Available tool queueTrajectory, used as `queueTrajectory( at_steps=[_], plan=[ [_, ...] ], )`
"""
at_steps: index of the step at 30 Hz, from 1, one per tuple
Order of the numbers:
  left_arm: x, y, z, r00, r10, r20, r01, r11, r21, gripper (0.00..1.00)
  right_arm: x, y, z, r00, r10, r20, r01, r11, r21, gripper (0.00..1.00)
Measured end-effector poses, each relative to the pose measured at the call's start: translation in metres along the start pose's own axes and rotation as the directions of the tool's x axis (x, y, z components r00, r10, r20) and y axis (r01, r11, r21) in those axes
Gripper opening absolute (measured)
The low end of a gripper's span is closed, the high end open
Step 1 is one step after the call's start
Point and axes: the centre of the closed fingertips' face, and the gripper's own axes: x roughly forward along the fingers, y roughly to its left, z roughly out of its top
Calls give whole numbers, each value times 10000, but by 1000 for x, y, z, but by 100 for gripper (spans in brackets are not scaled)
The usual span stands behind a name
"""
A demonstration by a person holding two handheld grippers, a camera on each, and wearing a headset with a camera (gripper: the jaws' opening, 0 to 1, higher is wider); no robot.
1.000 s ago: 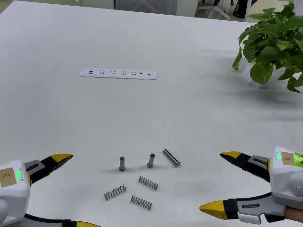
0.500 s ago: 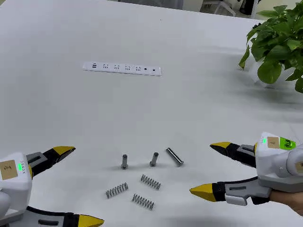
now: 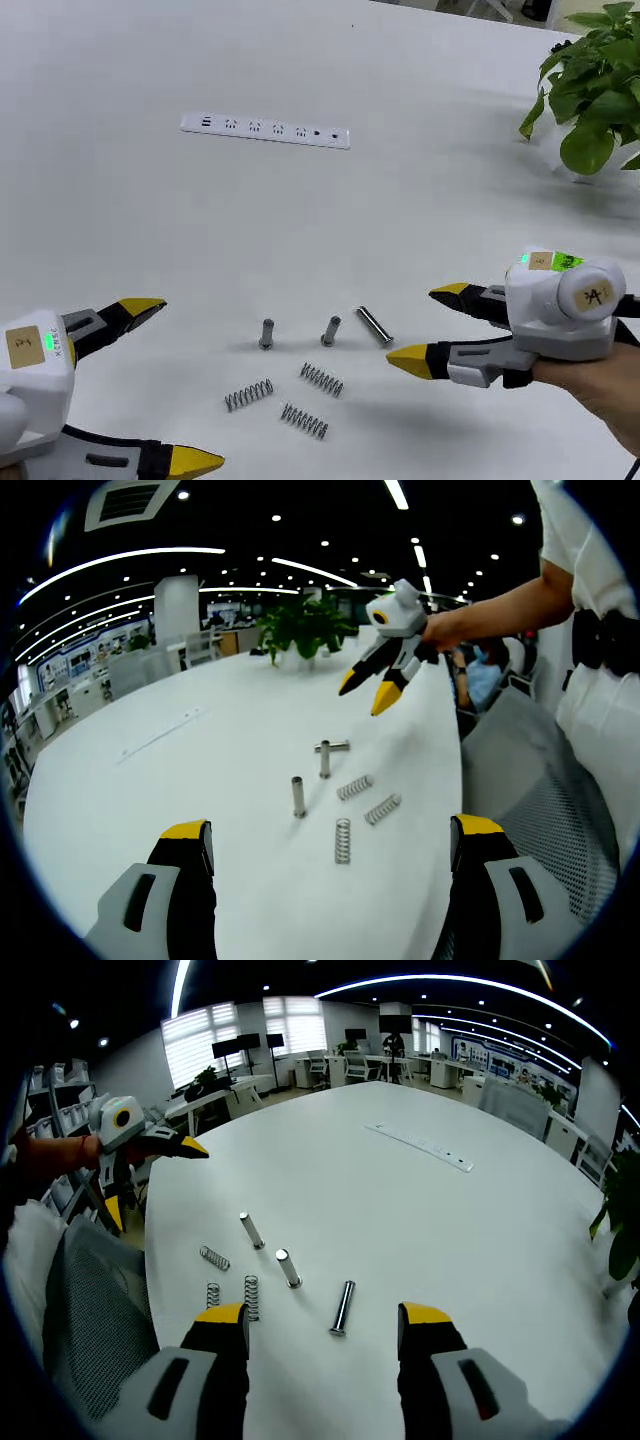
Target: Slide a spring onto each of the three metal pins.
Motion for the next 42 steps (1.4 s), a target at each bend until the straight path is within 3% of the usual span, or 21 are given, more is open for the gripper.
queueTrajectory(
  at_steps=[8, 10, 18, 31, 42],
  plan=[
    [3, 2, 0, 10000, 21, 77, -20, 9998, -172, 100, 22, -12, 2, 9986, -131, -505, 142, 9996, 224, 47],
    [4, 1, 1, 10000, 21, 89, -19, 9998, -196, 100, 27, -14, -1, 9960, -164, -878, 199, 9990, 390, 45],
    [7, 1, 0, 9999, 64, 146, -57, 9990, -449, 100, 47, -17, 0, 9880, -183, -1533, 270, 9981, 551, 35],
    [12, 2, -2, 9997, 60, 254, -41, 9972, -742, 100, 74, -21, -5, 9665, 53, -2566, 137, 9973, 720, 23],
    [14, 4, -4, 9994, 118, 325, -86, 9952, -971, 100, 86, -22, -15, 9457, 158, -3246, 151, 9956, 925, 17]
  ],
)
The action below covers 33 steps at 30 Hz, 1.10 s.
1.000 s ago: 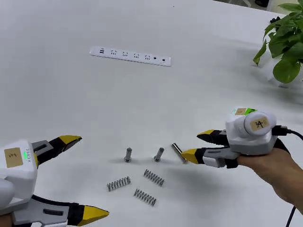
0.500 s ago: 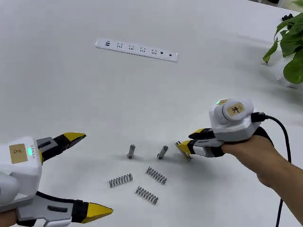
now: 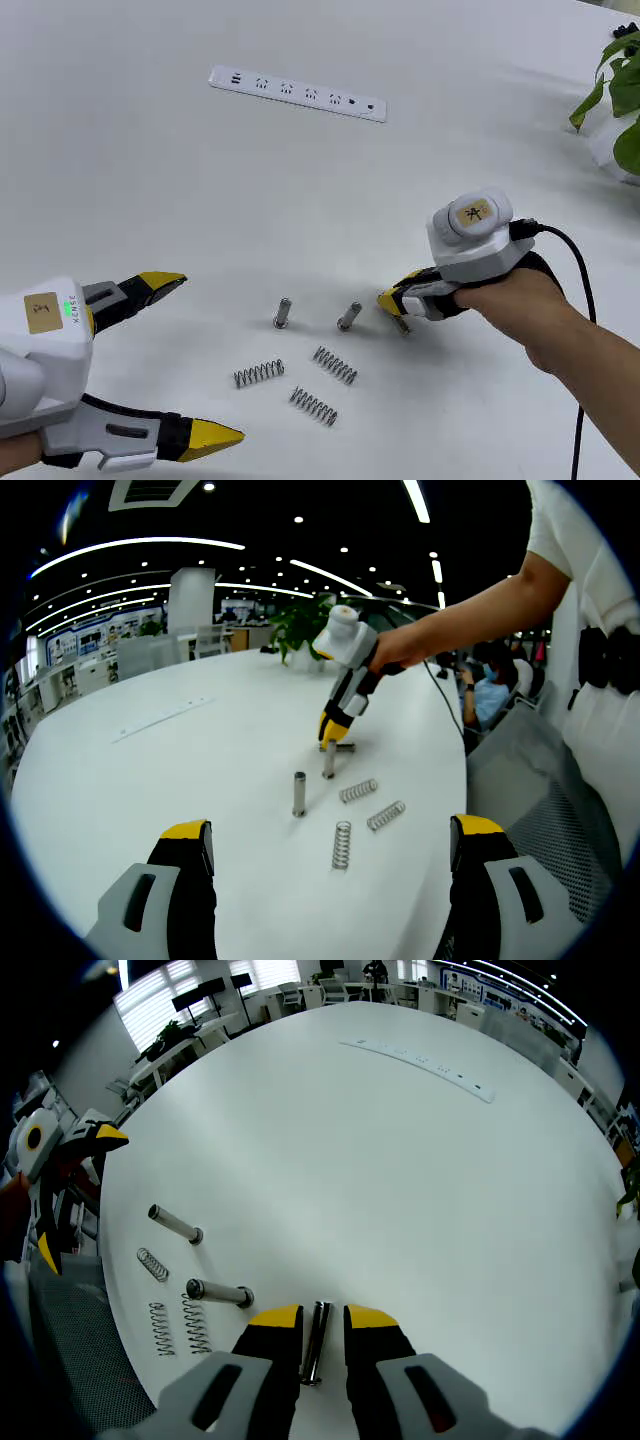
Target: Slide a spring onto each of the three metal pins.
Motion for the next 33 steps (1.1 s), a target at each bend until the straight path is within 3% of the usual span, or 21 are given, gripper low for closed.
queueTrajectory(
  at_steps=[9, 21, 33],
  plan=[
    [1, 0, -4, 10000, -45, -8, 45, 10000, -71, 100, 4, 2, -7, 9990, -27, -448, 31, 10000, 88, 14],
    [1, 0, -4, 10000, -8, 32, 9, 9999, -149, 100, 3, 8, -6, 9975, -253, -663, 241, 9995, -191, 11],
    [0, 1, -5, 10000, 14, 18, -13, 9999, -162, 100, 8, 3, -6, 9973, -317, -658, 304, 9993, -203, 9]
  ],
)
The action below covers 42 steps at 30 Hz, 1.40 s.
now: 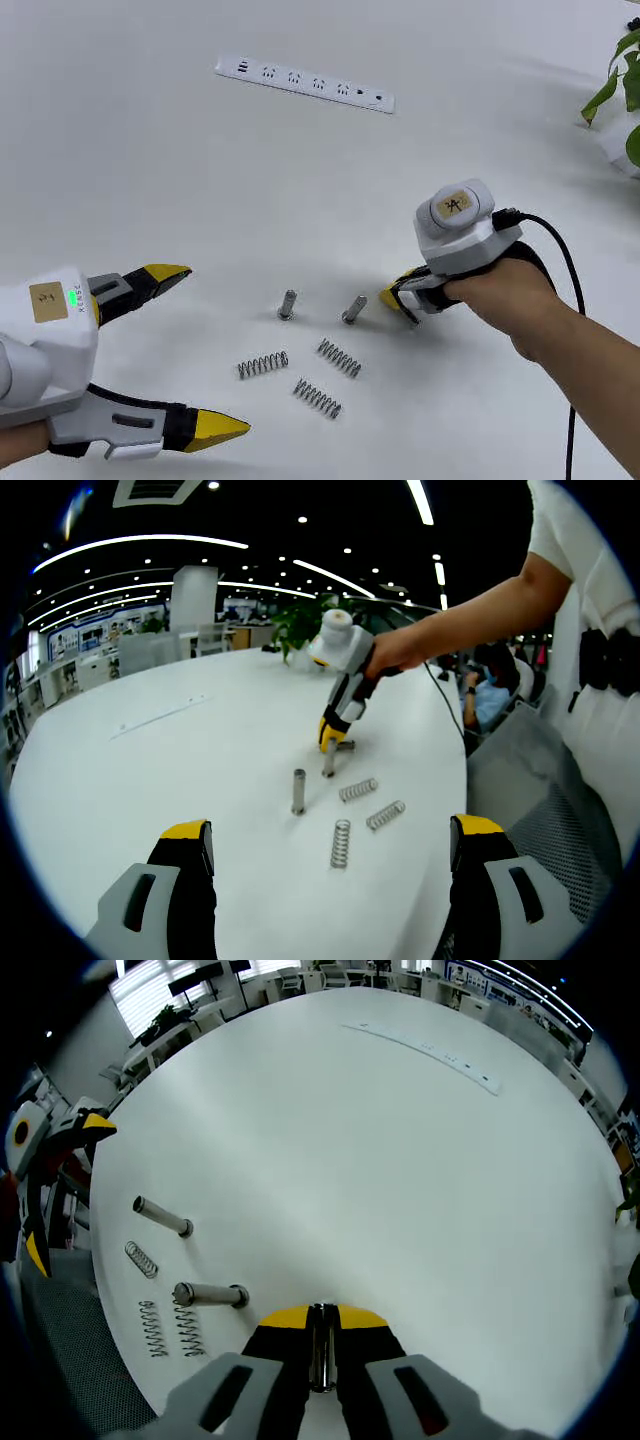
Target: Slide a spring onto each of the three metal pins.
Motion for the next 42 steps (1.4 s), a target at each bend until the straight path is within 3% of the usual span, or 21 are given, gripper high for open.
queueTrajectory(
  at_steps=[7, 23, 36, 42],
  plan=[
    [0, -1, 0, 10000, 13, -32, -13, 10000, 7, 100, -2, 2, -2, 9999, 69, 103, -70, 10000, 59, 9],
    [0, -5, 3, 10000, -77, -36, 77, 9999, 103, 100, -25, 6, -1, 9970, 66, 772, -68, 10000, 15, 9],
    [0, -9, 5, 9997, -230, -102, 233, 9993, 289, 99, -44, 7, -1, 9894, -13, 1449, 17, 10000, -24, 9],
    [1, -10, 3, 9994, -294, -179, 300, 9989, 354, 99, -49, 7, -9, 9843, -60, 1764, 72, 10000, -59, 9]
  ],
)
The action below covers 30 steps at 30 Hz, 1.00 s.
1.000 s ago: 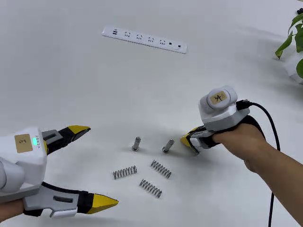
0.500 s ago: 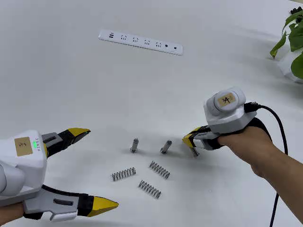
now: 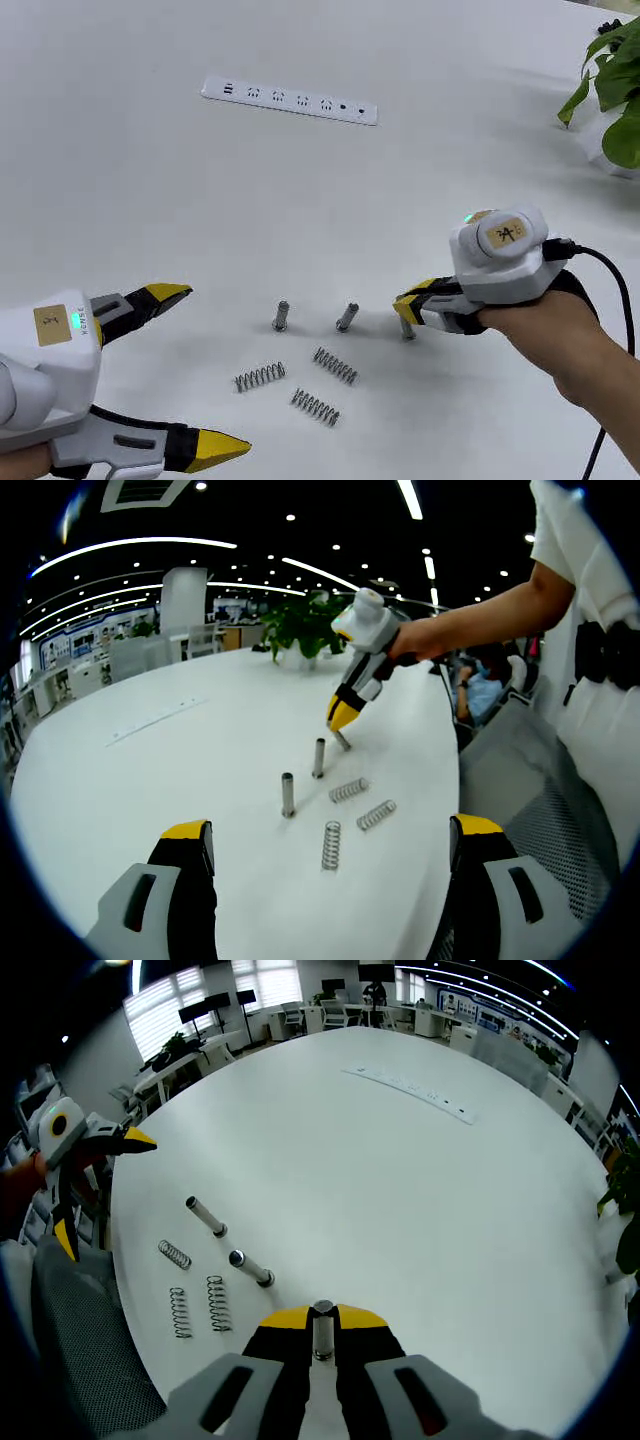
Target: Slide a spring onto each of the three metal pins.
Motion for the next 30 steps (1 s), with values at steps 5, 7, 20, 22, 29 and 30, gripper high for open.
queueTrajectory(
  at_steps=[5, 7, 20, 22, 29, 30],
  plan=[
    [1, -3, 0, 9999, -79, -73, 79, 10000, 42, 99, -9, 3, -5, 9998, -36, 193, 35, 10000, 61, 9],
    [2, -4, 0, 9999, -103, -83, 103, 9999, 60, 99, -13, 2, -5, 9996, -69, 257, 68, 10000, 51, 9],
    [2, -2, 0, 9999, -119, -66, 120, 9999, 115, 99, -16, 1, -12, 9985, -152, 528, 140, 9996, 241, 9],
    [2, -2, 0, 9999, -123, -70, 124, 9999, 113, 99, -20, 2, -11, 9982, -183, 566, 169, 9996, 242, 9],
    [3, -5, 1, 9998, -146, -157, 148, 9998, 146, 99, -19, 2, -15, 9974, -246, 674, 230, 9994, 242, 9],
    [3, -6, 2, 9998, -146, -156, 148, 9998, 135, 99, -18, 2, -15, 9974, -252, 677, 236, 9994, 246, 9]
  ],
)
